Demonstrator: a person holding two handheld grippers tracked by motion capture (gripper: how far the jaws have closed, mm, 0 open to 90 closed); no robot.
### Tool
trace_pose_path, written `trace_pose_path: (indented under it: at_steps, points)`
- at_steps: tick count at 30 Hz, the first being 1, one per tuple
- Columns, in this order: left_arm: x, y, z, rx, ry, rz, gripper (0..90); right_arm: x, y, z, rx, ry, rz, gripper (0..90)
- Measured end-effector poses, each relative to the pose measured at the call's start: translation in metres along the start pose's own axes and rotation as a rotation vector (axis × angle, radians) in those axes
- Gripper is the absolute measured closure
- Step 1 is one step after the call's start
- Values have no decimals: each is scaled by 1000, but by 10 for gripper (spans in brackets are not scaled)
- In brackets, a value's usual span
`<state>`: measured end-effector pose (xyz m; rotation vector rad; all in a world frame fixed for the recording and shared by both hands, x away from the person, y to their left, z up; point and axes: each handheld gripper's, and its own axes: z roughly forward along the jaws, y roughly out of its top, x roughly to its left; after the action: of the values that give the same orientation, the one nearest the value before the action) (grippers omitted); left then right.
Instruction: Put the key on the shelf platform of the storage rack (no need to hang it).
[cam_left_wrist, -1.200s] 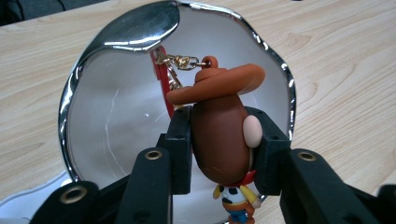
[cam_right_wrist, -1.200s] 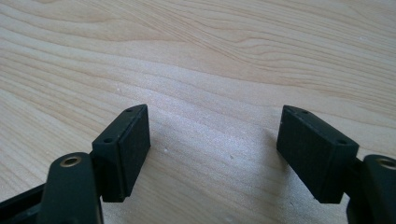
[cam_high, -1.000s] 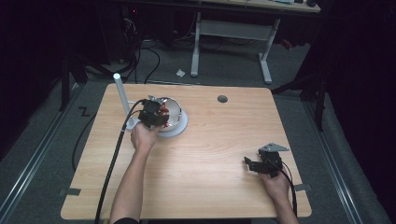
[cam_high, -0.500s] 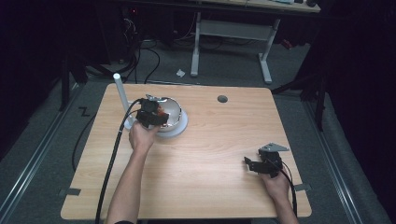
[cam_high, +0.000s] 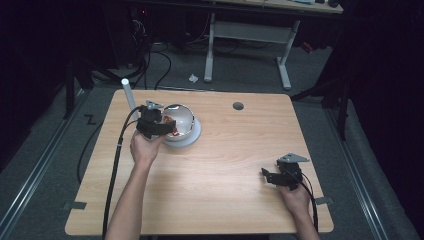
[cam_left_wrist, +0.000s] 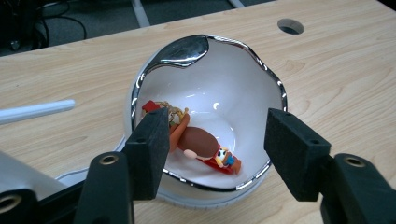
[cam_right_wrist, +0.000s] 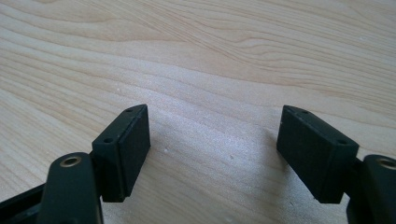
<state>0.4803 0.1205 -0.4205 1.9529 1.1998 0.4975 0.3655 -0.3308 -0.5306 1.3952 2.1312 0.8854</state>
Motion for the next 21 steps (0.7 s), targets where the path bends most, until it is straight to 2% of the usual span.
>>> trace_pose_path:
  at_steps: [4,8,21]
  points:
    - [3,-2,-12,-22,2,-2,382,0,0,0,0,0,0,257]
    - [8,-6,-23,-56,-4,-26,374,0,0,0,0,0,0,257]
    - [19,-19,-51,-94,7,-59,362,0,0,0,0,0,0,257]
